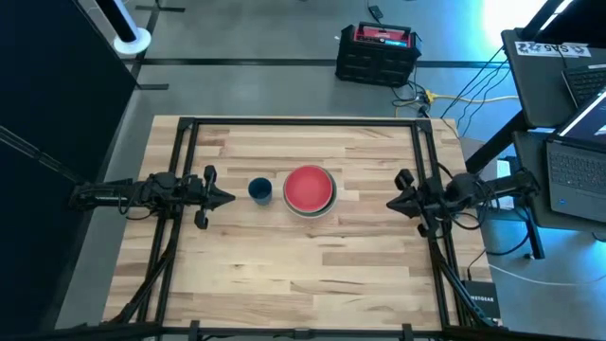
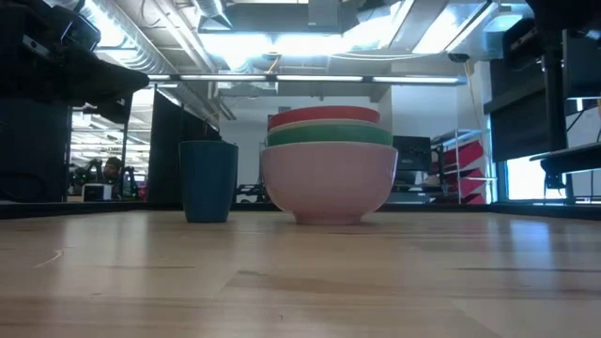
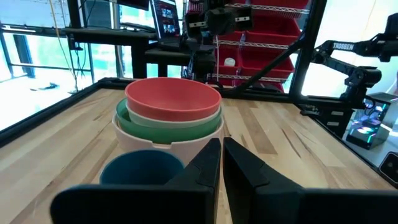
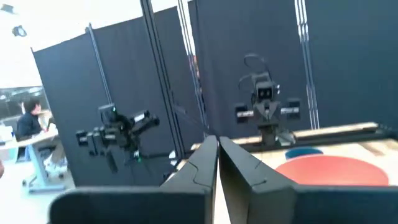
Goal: Nest bowls inside each other
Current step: Return to Home Position
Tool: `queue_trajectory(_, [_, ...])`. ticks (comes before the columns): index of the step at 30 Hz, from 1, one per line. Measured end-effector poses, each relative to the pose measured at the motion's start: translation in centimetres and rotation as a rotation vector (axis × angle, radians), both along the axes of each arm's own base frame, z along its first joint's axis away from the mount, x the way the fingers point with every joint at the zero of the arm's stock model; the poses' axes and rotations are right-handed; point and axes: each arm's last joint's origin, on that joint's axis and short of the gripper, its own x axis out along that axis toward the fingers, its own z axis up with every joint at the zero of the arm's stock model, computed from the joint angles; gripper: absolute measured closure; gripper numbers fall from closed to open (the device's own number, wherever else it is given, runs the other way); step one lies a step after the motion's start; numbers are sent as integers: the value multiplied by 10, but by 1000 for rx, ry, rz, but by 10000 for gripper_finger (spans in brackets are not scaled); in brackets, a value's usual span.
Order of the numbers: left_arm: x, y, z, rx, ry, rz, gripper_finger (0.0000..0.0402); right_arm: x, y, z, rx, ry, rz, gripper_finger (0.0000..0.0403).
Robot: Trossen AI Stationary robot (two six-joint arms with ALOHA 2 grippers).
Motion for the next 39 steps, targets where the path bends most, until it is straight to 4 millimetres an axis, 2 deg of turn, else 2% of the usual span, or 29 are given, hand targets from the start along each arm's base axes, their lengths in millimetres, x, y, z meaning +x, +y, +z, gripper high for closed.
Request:
queue_trajectory(13, [0, 0, 0, 0, 1, 0, 402, -1, -1, -31, -6, -24, 2, 403])
queue_trajectory(17, [0, 0, 0, 0, 0, 0, 402, -1, 0, -30, -35, -42, 18, 403])
queue_trajectory(25, [0, 0, 0, 0, 0, 0, 402, 2, 0, -51, -138, 155, 16, 403])
queue_trajectory(29, [0, 0, 0, 0, 0, 0, 402, 2, -1, -51, -181, 148, -23, 403])
queue_trajectory(39, [0, 0, 0, 0, 0, 0, 402, 5, -25, -50, -209, 142, -213, 403])
